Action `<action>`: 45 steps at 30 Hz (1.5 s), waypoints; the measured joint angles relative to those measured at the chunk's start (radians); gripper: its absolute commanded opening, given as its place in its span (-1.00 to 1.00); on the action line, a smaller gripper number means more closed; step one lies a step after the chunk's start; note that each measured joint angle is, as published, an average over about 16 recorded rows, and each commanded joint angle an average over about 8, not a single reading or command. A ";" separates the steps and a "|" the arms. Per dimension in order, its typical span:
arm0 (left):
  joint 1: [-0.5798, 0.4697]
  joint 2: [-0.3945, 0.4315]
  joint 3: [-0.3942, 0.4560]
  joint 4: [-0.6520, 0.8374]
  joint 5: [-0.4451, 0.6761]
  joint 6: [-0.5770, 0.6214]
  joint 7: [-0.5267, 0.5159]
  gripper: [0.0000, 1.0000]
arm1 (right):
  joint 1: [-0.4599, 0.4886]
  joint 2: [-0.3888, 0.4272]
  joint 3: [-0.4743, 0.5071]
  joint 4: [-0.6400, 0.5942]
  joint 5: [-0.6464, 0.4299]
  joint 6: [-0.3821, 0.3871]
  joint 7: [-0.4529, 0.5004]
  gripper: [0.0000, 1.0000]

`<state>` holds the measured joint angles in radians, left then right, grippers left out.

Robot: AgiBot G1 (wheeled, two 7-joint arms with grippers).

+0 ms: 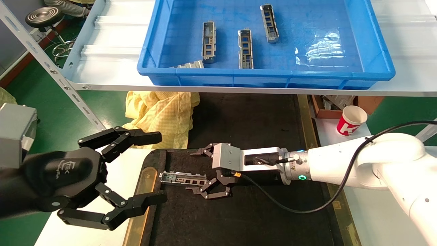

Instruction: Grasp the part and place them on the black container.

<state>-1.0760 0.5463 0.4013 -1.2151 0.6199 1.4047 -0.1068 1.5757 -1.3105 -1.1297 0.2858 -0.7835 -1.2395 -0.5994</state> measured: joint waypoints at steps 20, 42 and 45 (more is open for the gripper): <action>0.000 0.000 0.000 0.000 0.000 0.000 0.000 1.00 | 0.000 -0.003 -0.002 0.003 -0.005 0.011 -0.001 1.00; 0.000 0.000 0.000 0.000 0.000 0.000 0.000 1.00 | -0.001 -0.006 -0.004 0.006 -0.010 0.020 -0.002 1.00; 0.000 0.000 0.000 0.000 0.000 0.000 0.000 1.00 | -0.002 -0.006 -0.004 0.007 -0.011 0.020 -0.002 1.00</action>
<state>-1.0760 0.5462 0.4013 -1.2150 0.6199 1.4046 -0.1068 1.5741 -1.3165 -1.1337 0.2923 -0.7942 -1.2192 -0.6015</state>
